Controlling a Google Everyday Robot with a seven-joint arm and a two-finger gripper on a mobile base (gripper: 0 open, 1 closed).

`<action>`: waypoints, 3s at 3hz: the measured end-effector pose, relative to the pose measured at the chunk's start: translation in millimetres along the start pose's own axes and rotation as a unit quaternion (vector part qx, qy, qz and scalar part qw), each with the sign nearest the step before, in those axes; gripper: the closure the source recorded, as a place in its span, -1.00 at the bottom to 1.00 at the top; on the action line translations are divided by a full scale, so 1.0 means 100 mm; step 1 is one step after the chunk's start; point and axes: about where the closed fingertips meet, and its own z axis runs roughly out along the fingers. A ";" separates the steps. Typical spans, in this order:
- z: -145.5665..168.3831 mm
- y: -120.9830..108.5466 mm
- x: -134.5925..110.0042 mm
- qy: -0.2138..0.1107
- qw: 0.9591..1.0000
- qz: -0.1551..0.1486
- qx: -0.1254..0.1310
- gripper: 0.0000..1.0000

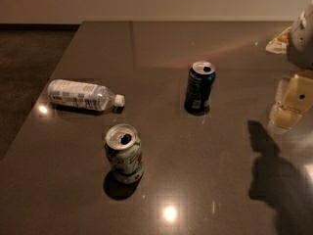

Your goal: Move 7up can near pepsi can

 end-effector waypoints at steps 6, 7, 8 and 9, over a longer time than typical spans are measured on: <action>0.52 1.47 -1.73 -0.142 0.970 -0.181 -0.073 -1.00; 0.68 1.58 -1.91 -0.150 0.966 -0.190 -0.092 -1.00; 0.80 1.62 -2.03 -0.157 0.963 -0.191 -0.109 -1.00; 0.89 1.62 -2.12 -0.162 0.961 -0.188 -0.122 -1.00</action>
Offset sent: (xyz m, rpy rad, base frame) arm -0.0584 0.1028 -0.0042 0.1428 -0.0308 0.3022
